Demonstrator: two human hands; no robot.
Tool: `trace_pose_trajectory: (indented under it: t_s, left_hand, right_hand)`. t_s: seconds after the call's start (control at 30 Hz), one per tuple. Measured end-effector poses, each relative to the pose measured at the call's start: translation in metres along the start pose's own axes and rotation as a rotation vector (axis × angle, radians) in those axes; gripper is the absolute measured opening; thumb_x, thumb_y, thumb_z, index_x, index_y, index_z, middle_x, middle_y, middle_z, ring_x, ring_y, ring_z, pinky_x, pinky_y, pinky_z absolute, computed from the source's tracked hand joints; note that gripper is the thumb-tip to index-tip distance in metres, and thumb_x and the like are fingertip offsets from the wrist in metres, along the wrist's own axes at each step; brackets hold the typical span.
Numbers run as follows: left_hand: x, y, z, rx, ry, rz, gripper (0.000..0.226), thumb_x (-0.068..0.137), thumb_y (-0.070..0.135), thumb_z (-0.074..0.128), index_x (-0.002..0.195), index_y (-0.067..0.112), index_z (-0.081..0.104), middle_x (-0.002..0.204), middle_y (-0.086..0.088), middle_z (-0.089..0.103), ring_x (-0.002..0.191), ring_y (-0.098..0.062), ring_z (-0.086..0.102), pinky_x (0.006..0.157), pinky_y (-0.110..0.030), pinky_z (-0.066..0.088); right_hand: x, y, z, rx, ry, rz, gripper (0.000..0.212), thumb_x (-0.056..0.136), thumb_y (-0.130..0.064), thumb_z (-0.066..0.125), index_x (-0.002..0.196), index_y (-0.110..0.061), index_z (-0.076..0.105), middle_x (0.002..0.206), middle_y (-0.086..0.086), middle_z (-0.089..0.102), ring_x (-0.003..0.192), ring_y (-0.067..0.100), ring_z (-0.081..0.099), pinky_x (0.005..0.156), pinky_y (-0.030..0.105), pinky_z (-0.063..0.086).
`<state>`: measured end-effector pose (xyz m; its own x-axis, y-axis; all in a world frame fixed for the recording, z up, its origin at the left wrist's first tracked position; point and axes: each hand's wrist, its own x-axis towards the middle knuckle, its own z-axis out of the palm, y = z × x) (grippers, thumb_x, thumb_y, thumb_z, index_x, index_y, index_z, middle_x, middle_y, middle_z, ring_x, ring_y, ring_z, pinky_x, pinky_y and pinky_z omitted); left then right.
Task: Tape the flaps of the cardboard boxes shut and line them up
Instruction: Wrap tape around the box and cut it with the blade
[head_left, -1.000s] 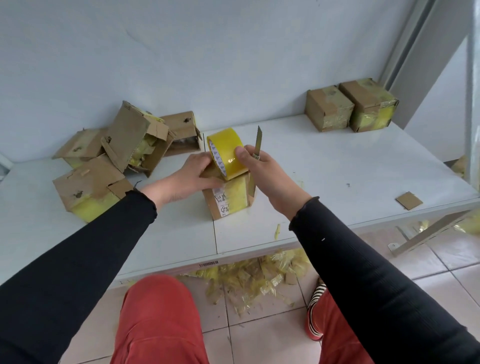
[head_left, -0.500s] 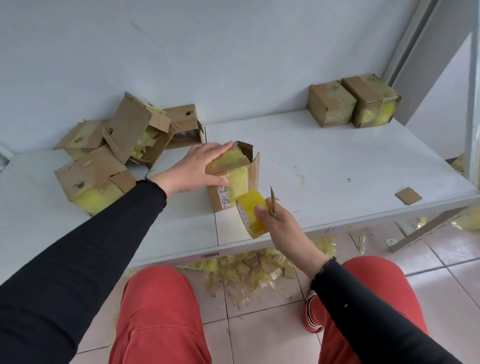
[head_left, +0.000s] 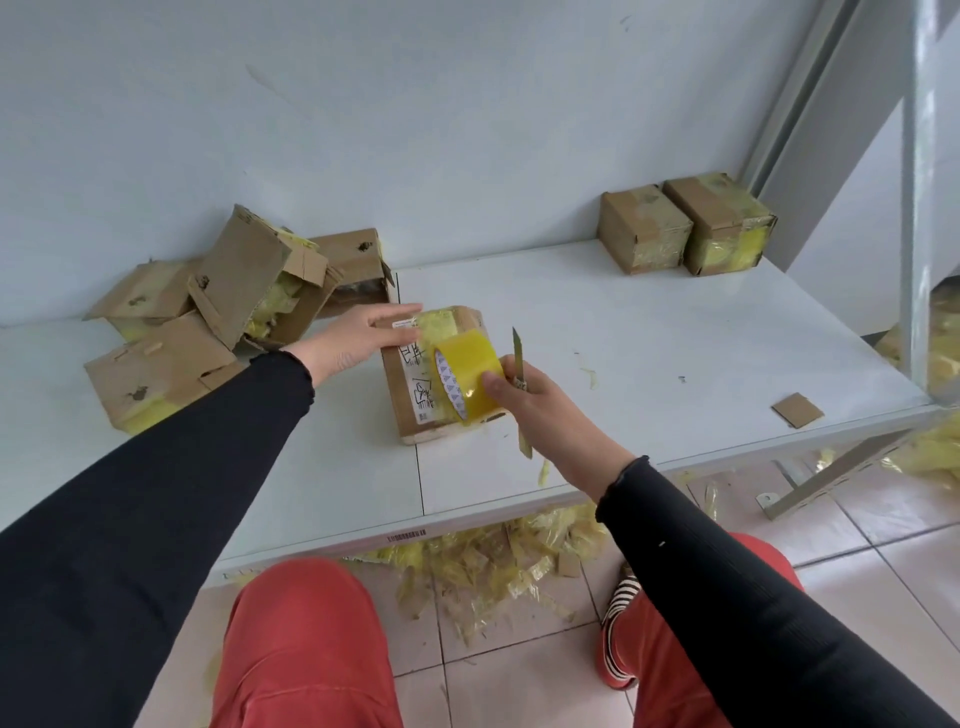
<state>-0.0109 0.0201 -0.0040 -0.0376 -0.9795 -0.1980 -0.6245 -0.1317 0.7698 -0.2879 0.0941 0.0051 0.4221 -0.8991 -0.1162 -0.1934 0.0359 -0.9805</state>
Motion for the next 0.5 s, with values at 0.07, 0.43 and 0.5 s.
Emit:
trace_pose_trajectory:
  t_s: [0.07,0.43,0.5]
  left_hand:
    - [0.007,0.000,0.000,0.188,0.071,0.177,0.050,0.097,0.032,0.071,0.145,0.037,0.057,0.158,0.010,0.046,0.151,-0.010,0.031,0.121,-0.032,0.021]
    - [0.016,-0.020,0.031,0.441,-0.160,0.374,0.062,0.104,0.004,0.035,0.152,0.041,0.045,0.169,0.014,0.020,0.155,0.003,0.010,0.128,-0.026,0.001]
    - [0.017,-0.021,0.026,0.468,-0.185,0.351,0.060,0.107,0.007,0.034,0.156,0.040,0.035,0.169,0.014,0.015,0.153,0.009,0.005,0.129,-0.027,0.001]
  right_hand:
    - [0.008,0.001,0.004,0.031,-0.003,-0.009,0.020,0.108,-0.030,0.049,0.105,-0.013,0.059,0.096,0.008,0.056,0.085,0.021,0.050,0.074,0.043,0.040]
    - [0.018,0.025,0.024,0.108,0.026,-0.077,0.036,0.110,-0.017,0.046,0.144,-0.008,0.051,0.119,-0.002,0.069,0.095,-0.005,0.067,0.073,0.014,0.054]
    - [0.014,0.021,0.029,0.117,0.055,-0.122,0.030,0.110,-0.018,0.046,0.135,-0.007,0.057,0.118,-0.001,0.071,0.105,0.006,0.067,0.088,0.025,0.054]
